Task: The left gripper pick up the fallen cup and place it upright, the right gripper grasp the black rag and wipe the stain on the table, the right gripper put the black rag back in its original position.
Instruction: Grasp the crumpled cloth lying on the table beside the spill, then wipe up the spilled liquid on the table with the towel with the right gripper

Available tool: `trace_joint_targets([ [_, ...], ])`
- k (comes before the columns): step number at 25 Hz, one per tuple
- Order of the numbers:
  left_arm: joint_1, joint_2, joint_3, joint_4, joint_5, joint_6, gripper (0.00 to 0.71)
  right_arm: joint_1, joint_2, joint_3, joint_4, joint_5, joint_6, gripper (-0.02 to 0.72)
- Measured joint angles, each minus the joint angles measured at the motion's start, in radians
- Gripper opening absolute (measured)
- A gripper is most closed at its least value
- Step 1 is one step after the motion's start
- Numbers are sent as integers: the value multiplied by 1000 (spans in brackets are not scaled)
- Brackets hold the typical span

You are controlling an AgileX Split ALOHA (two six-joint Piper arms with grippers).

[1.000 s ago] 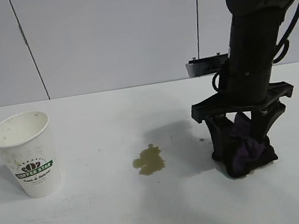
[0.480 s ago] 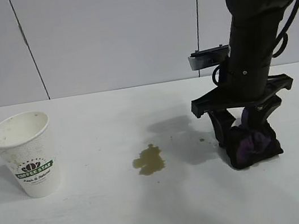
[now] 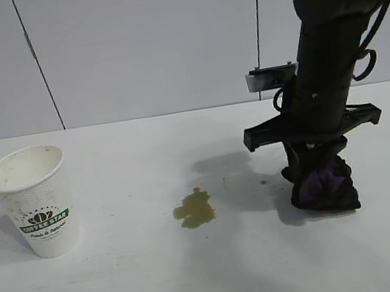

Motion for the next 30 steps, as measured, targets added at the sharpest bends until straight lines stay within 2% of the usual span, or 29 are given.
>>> trace_joint_targets([
  [2, 0, 0, 0, 0, 0, 0, 594, 0, -19, -4, 55, -5, -10, 96],
  [5, 0, 0, 0, 0, 0, 0, 594, 16, -26, -4, 174, -31, -57, 96],
  [8, 0, 0, 0, 0, 0, 0, 594, 67, -26, -4, 268, -97, -107, 96],
  [10, 0, 0, 0, 0, 0, 0, 594, 119, -26, -4, 298, -151, -119, 96],
  [18, 0, 0, 0, 0, 0, 0, 594, 308, -9, -4, 317, -343, -121, 96],
  [21, 0, 0, 0, 0, 0, 0, 594, 347, 28, -4, 318, -373, -108, 96],
  [27, 0, 0, 0, 0, 0, 0, 594, 353, 120, -4, 315, -394, -96, 96],
  [30, 0, 0, 0, 0, 0, 0, 594, 353, 131, -5, 278, -411, -92, 96],
])
